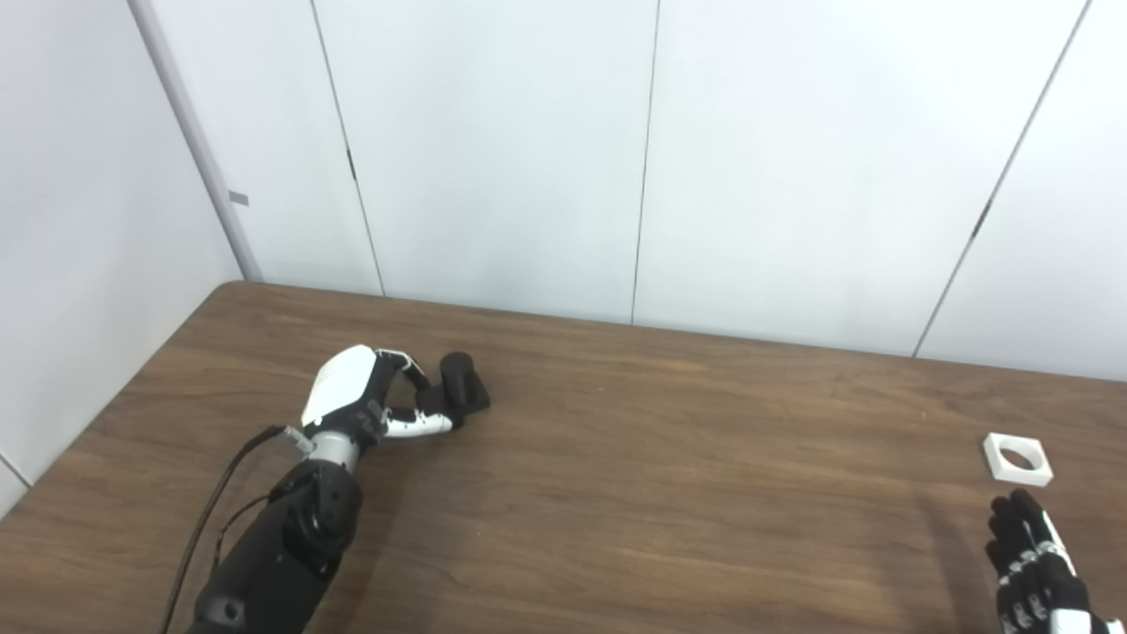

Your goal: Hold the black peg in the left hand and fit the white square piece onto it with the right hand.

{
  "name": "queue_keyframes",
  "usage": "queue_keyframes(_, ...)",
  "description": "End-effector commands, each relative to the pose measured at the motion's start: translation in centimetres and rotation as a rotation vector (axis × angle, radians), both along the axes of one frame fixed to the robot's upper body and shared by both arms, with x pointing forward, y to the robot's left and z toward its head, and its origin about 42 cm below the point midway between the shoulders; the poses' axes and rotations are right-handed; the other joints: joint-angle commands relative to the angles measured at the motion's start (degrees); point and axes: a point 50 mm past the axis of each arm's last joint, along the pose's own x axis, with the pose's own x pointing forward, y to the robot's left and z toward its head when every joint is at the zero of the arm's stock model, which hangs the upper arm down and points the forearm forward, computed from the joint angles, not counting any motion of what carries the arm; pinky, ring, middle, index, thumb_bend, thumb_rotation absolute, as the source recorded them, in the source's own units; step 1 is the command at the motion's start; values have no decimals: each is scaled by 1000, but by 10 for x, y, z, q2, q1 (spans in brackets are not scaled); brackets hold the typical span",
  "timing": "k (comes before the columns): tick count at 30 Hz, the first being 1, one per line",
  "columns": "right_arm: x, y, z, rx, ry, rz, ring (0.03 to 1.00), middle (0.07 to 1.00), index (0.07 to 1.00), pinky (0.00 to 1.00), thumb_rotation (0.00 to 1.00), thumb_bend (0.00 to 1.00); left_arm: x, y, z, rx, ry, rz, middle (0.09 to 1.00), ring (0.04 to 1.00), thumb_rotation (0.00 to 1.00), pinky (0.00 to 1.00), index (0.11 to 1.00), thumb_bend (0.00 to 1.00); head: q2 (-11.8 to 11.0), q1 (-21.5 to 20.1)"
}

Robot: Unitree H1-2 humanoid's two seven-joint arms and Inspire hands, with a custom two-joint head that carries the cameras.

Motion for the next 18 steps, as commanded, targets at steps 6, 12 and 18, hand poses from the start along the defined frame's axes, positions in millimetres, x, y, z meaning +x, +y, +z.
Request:
queue_keyframes(6, -23, 14, -29, 39, 112, -32, 964, 936, 943, 995, 925, 541, -4, -21, 31, 64, -115, -133, 823, 927, 55, 1000, 486, 521, 3, -2)
queue_keyframes(12, -22, 17, -29, 36, 106, -17, 980, 953, 962, 1000, 945, 507, -17, -45, 36, 68, -135, -208, 825, 932, 58, 1000, 485, 521, 5, -7)
queue_keyframes(18, -21, 19, -29, 34, 100, -10, 982, 958, 962, 1000, 953, 506, -32, -66, 40, 52, -137, -268, 827, 940, 58, 1000, 485, 520, 9, -16)
